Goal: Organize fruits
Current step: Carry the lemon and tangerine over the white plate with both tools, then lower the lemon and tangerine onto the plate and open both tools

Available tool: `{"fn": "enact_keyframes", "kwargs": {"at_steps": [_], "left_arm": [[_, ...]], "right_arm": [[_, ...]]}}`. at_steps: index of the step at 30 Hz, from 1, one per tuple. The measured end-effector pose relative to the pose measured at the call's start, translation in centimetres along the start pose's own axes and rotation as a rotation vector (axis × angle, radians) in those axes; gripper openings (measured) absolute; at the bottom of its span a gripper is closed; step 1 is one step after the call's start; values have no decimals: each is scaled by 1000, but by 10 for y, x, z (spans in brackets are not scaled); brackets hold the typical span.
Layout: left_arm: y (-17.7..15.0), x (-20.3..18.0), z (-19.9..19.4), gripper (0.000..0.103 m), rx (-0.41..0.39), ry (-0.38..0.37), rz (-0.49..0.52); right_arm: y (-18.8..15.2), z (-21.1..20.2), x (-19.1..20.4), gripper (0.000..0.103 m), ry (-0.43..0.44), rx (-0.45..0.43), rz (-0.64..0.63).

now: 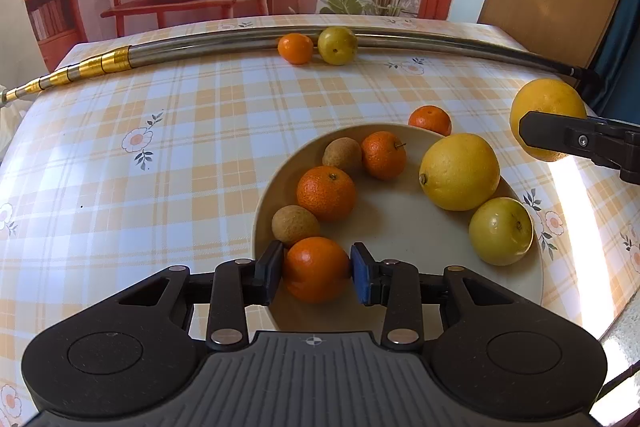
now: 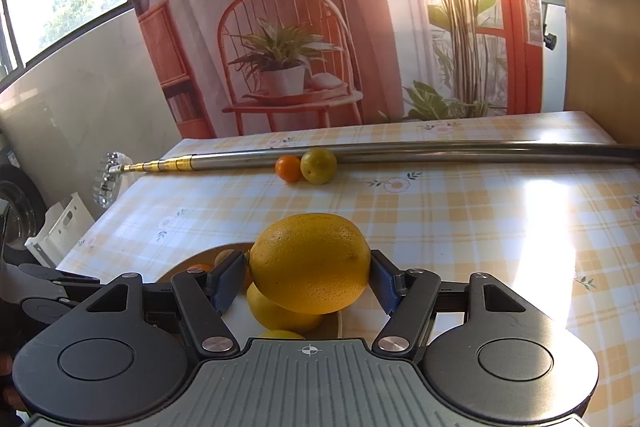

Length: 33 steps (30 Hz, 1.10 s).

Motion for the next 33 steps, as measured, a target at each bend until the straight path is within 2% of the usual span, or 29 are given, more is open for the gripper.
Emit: {"fn": "enact_keyframes", "kwargs": {"at_steps": [4, 7, 11, 15, 23, 28, 33], "left_arm": [[-1, 5, -6, 43, -9, -33, -32], [-2, 11, -16, 43, -53, -48, -71], [4, 14, -35, 44, -148, -5, -82], [9, 23, -46, 44, -200, 16, -137], [10, 43, -62, 44, -261, 80, -203], [7, 54, -67, 44, -280, 89, -242], [3, 64, -66, 44, -280, 91, -273]], "right_arm": [[1, -1, 2, 62, 4, 0, -8], [1, -1, 3, 62, 4, 6, -13], [2, 0, 7, 62, 12, 16, -21], [3, 2, 15, 62, 22, 41, -52], [4, 25, 58, 62, 87, 141, -199], [-8, 46, 91, 62, 116, 230, -320], [-11, 59, 109, 62, 109, 263, -380]]}}
Point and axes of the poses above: each gripper's, at about its wrist camera, not at the fingertips, and z roughly the way its jaws point, x to its left, y to its top, the point moved 4 cm from there along z, roughly the way its jaws point, and after that the axes turned 5 degrees about -z, right-handed, at the moved point
